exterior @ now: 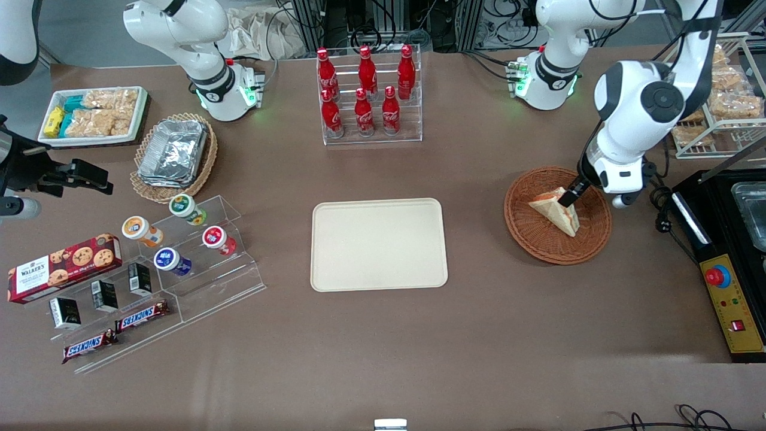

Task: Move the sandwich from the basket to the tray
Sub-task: 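Lower the open left gripper around the sandwich and close it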

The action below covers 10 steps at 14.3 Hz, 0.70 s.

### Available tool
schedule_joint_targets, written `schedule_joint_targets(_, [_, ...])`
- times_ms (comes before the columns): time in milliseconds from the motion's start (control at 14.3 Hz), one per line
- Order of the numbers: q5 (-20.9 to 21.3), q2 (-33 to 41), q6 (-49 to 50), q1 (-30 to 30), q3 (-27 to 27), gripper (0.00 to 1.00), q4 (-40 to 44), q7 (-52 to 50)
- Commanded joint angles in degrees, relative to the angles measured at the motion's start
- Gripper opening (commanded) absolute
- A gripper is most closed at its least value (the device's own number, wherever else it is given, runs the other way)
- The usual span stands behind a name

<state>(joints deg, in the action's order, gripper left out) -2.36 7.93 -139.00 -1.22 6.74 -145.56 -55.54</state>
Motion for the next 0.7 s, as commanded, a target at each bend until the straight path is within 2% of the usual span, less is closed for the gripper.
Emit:
schedule_joint_targets(0, [-0.1,-4.4,-8.6,0.1,0.3,1.00,-2.8,-4.4])
schedule_joint_targets(350, [-0.2,-10.2,-18.2,0.1,0.3,1.00,-5.1,-4.6])
schedule_joint_targets(420, [-0.2,-10.8,-18.5,0.1,0.3,0.94,-4.9,-4.6])
schedule_joint_targets(490, [-0.2,-11.0,-18.4,0.2,0.2,0.52,-4.7,-4.6])
schedule_joint_targets(560, [-0.1,-11.0,-18.4,0.2,0.2,0.01,-4.7,-4.3])
schedule_joint_targets(630, [-0.2,-11.7,-18.4,0.2,0.2,0.00,-4.6,-4.3])
